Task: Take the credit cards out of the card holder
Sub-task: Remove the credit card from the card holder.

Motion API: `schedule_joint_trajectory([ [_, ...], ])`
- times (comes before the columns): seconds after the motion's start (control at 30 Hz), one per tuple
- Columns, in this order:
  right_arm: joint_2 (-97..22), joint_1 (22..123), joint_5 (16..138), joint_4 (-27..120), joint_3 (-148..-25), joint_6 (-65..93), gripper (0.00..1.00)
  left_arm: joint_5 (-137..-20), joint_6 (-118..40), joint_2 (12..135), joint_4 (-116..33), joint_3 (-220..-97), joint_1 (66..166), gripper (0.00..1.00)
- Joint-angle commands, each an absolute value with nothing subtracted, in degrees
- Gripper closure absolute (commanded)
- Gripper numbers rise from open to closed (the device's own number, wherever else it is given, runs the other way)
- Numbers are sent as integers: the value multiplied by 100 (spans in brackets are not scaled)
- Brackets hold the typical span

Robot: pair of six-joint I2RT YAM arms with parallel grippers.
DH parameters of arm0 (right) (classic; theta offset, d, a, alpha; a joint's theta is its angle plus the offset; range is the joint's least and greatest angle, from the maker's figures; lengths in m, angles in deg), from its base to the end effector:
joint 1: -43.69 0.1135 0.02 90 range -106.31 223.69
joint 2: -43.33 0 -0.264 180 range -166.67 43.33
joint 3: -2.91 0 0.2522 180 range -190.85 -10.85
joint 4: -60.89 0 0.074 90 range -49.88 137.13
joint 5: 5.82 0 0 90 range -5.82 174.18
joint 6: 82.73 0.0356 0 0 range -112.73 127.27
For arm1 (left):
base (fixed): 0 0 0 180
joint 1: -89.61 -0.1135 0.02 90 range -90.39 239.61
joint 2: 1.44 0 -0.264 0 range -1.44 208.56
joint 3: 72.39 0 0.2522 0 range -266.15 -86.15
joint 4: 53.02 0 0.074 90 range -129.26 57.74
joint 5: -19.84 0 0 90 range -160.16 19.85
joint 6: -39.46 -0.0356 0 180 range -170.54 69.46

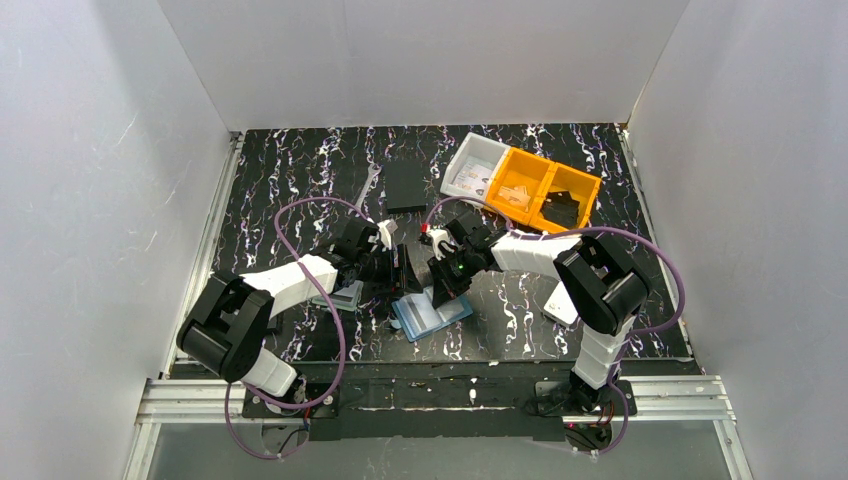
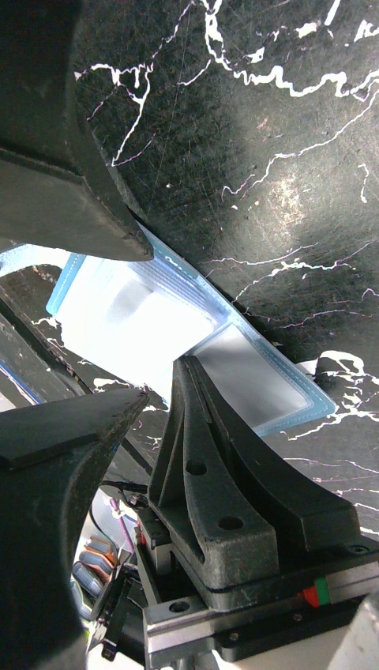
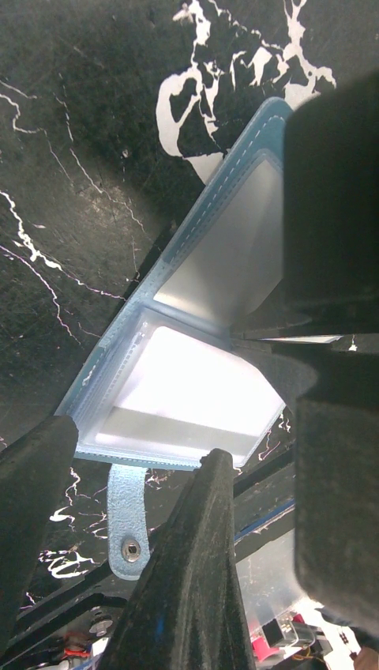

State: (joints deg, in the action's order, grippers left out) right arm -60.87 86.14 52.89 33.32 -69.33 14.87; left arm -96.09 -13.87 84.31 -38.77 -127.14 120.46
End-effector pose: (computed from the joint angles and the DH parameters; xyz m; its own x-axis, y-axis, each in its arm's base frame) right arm 0.2470 0.2510 0.1459 -0.7324 -0.5167 -0.4434 -0.6802 0.5257 0.5108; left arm 0.2421 -0.1627 0.1716 -0.9223 -0.0747 -0.3792 0.2178 0.7102 -0.6695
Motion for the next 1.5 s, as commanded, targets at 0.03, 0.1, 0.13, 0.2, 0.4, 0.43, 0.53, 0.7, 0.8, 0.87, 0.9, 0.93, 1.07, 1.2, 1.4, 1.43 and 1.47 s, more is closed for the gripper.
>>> schedule_joint_trajectory([
  [0.03, -6205, 8631, 5441, 3271, -7066, 1474, 89, -9686, -1369, 8209, -3825, -12842, 12010, 40],
  [0.1, -6203, 8631, 5432, 3271, -7062, 1475, 89, -9688, -1355, 8204, -3830, -12838, 12011, 40],
  [0.13, -6205, 8630, 5423, 3271, -7062, 1474, 89, -9687, -1354, 8200, -3837, -12836, 12012, 40],
  [0.2, -6197, 8631, 5421, 3278, -7059, 1474, 88, -9685, -1347, 8191, -3838, -12836, 12011, 40],
  [0.4, -6170, 8631, 5421, 3297, -7029, 1474, 88, -9671, -1327, 8180, -3852, -12807, 12011, 38],
  [0.43, -6170, 8631, 5414, 3297, -7034, 1474, 88, -9662, -1327, 8187, -3848, -12815, 12012, 38],
  [0.53, -6170, 8631, 5412, 3300, -7027, 1477, 87, -9651, -1327, 8176, -3847, -12814, 12011, 38],
  [0.7, -6166, 8636, 5404, 3298, -7027, 1474, 87, -9670, -1305, 8169, -3891, -12789, 12011, 38],
  [0.8, -6162, 8631, 5399, 3298, -7026, 1474, 85, -9728, -1275, 8146, -4017, -12757, 12011, 39],
  [0.87, -6154, 8631, 5380, 3306, -7035, 1479, 84, -9775, -1251, 8135, -4108, -12742, 12011, 40],
  [0.9, -6146, 8631, 5365, 3306, -7040, 1475, 83, -9790, -1242, 8137, -4123, -12745, 12011, 41],
  [0.93, -6137, 8631, 5360, 3306, -7036, 1470, 83, -9799, -1239, 8130, -4128, -12741, 12011, 41],
  [1.07, -6068, 8631, 5364, 3314, -7036, 1466, 78, -9841, -1222, 8125, -4159, -12720, 12011, 43],
  [1.2, -6012, 8631, 5401, 3331, -7003, 1465, 78, -9697, -1272, 8129, -4003, -12738, 12011, 41],
  [1.4, -6120, 8631, 5605, 3245, -7046, 1436, 80, -9574, -1448, 8179, -3665, -12866, 12011, 40],
  [1.43, -6144, 8631, 5613, 3229, -7051, 1431, 80, -9569, -1456, 8180, -3651, -12875, 12011, 40],
  [1.47, -6166, 8631, 5602, 3220, -7059, 1430, 81, -9579, -1453, 8187, -3657, -12877, 12011, 40],
])
